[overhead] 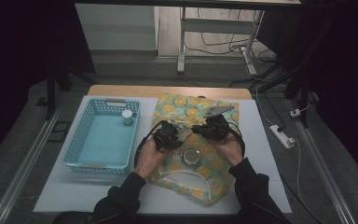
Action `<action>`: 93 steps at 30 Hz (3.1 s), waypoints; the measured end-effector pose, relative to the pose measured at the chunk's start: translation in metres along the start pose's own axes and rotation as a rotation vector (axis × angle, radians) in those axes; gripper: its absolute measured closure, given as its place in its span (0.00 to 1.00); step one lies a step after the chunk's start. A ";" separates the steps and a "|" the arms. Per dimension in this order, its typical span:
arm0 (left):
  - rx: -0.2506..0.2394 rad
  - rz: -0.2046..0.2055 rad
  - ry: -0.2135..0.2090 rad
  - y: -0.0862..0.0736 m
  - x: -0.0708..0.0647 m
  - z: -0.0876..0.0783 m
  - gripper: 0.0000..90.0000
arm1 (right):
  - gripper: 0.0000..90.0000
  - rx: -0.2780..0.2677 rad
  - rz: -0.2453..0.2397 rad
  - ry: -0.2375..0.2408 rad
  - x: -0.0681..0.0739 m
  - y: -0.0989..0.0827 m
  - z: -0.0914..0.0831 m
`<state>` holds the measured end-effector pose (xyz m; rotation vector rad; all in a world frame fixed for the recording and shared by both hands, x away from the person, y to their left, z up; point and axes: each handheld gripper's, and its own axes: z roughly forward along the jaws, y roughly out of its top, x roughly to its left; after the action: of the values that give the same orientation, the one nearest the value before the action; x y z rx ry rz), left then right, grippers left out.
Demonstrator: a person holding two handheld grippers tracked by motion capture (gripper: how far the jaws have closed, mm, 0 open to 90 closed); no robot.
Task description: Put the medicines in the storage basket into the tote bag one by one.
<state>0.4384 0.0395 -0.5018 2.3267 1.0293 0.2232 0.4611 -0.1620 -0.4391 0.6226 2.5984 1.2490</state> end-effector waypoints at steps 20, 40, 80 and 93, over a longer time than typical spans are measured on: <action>-0.009 -0.009 0.002 -0.001 0.007 0.014 0.73 | 1.00 0.016 0.005 -0.001 -0.001 -0.003 0.005; -0.109 0.047 -0.090 0.004 -0.014 -0.030 0.44 | 1.00 0.007 0.007 -0.004 -0.003 -0.003 0.001; -0.164 -0.087 -0.009 -0.046 0.073 -0.109 0.00 | 1.00 0.004 0.007 -0.001 -0.002 -0.002 0.000; -0.182 -0.185 0.044 -0.070 0.123 -0.122 0.00 | 1.00 0.010 0.008 0.002 -0.002 -0.002 0.001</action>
<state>0.4343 0.2195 -0.4519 2.0587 1.1866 0.2835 0.4631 -0.1635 -0.4419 0.6352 2.6083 1.2402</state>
